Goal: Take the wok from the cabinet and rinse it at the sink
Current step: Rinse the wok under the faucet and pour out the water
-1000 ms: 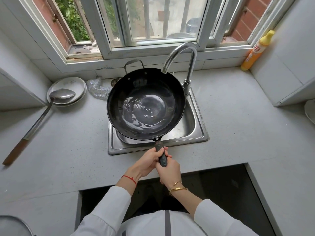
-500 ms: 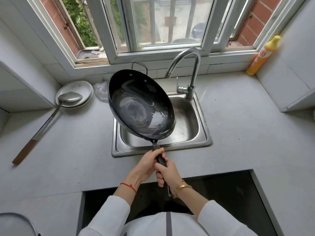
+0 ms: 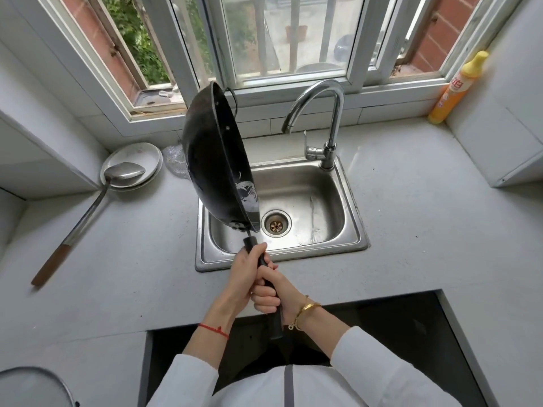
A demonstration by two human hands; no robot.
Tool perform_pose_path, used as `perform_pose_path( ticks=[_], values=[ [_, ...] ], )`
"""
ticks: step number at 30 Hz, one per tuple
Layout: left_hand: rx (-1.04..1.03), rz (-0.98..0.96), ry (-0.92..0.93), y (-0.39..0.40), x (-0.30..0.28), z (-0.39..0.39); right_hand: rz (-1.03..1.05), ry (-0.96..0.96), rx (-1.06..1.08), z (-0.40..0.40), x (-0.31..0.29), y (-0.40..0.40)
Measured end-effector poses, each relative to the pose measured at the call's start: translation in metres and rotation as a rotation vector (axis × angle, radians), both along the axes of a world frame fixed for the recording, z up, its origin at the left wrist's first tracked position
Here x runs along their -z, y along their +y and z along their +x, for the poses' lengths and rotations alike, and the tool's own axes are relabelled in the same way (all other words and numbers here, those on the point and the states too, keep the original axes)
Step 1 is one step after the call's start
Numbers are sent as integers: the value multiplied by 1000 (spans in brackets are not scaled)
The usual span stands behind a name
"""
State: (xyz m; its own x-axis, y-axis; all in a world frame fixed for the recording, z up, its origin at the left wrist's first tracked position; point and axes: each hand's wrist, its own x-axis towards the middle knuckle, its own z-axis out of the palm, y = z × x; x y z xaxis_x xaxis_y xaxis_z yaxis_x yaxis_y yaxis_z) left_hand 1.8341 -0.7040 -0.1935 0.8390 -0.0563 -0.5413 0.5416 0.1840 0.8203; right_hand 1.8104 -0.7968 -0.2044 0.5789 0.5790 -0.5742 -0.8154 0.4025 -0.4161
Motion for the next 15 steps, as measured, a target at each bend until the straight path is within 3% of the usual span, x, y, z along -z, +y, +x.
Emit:
perform_pose_path(
  ticks=[7, 15],
  values=[
    [-63, 332, -37, 14, -32, -1, 337, 89, 92, -5, -15, 31],
    [-36, 456, -74, 18, -48, -19, 326, 77, 60, -21, -24, 38]
  ],
)
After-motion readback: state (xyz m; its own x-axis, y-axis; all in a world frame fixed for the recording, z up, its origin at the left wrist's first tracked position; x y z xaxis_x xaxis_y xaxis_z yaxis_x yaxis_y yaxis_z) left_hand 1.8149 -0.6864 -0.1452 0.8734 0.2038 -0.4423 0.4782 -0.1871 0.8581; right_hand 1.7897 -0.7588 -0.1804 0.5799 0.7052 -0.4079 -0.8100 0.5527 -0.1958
